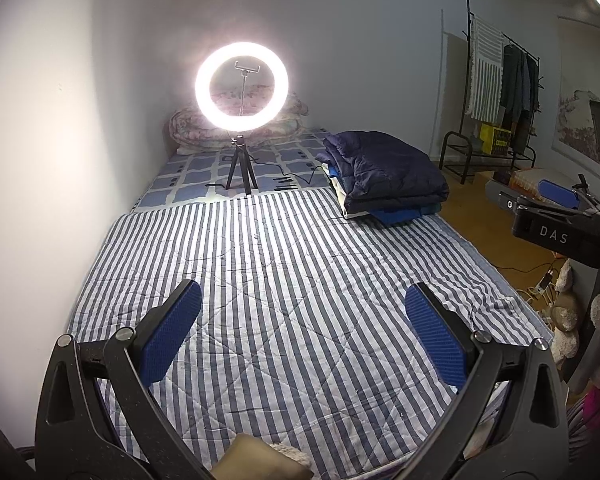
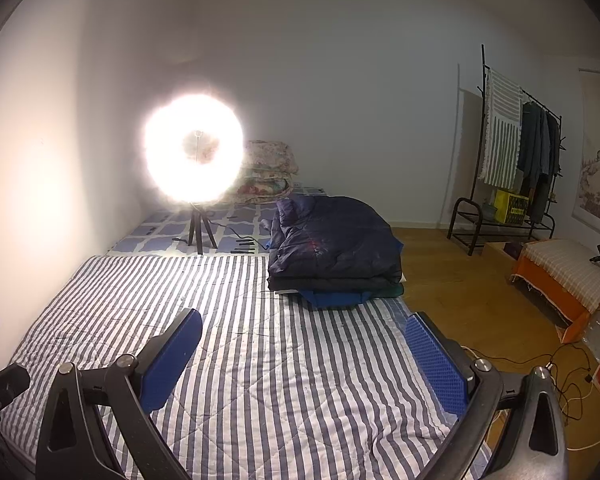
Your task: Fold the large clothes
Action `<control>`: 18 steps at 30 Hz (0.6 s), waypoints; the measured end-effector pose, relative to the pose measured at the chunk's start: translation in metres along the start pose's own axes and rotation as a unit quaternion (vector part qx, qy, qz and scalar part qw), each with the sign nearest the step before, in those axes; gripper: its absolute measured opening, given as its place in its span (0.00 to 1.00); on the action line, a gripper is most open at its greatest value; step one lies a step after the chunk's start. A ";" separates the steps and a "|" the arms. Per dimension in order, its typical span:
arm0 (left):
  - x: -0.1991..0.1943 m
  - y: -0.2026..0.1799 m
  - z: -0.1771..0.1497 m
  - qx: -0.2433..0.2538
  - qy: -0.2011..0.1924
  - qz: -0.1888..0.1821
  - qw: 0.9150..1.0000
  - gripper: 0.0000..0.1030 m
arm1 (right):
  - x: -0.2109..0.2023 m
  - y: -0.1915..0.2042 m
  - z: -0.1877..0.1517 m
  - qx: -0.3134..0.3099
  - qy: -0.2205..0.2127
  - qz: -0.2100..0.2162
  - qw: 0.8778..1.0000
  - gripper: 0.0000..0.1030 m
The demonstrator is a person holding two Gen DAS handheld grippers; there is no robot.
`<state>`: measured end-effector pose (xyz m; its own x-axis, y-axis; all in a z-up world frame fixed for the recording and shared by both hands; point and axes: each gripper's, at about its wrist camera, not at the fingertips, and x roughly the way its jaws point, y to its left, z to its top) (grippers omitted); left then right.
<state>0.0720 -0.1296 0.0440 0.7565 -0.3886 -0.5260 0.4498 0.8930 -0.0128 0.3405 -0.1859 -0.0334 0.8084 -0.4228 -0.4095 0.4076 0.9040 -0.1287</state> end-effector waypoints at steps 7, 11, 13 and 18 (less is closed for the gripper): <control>-0.003 -0.001 -0.001 -0.004 -0.003 -0.002 1.000 1.00 | 0.000 -0.001 0.000 -0.001 0.000 -0.001 1.000 1.00; -0.004 -0.001 -0.001 -0.005 -0.003 -0.003 1.000 1.00 | 0.000 -0.001 0.000 0.000 0.000 -0.001 1.000 1.00; -0.004 0.000 -0.001 -0.005 -0.003 -0.003 1.000 1.00 | 0.001 -0.001 0.000 0.000 0.000 -0.001 1.000 1.00; -0.005 -0.001 -0.001 -0.005 -0.004 -0.003 1.000 1.00 | 0.000 0.000 -0.001 -0.001 0.000 -0.003 1.000 1.00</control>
<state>0.0675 -0.1282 0.0456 0.7572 -0.3956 -0.5198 0.4492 0.8931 -0.0253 0.3400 -0.1863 -0.0343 0.8066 -0.4275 -0.4082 0.4106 0.9020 -0.1332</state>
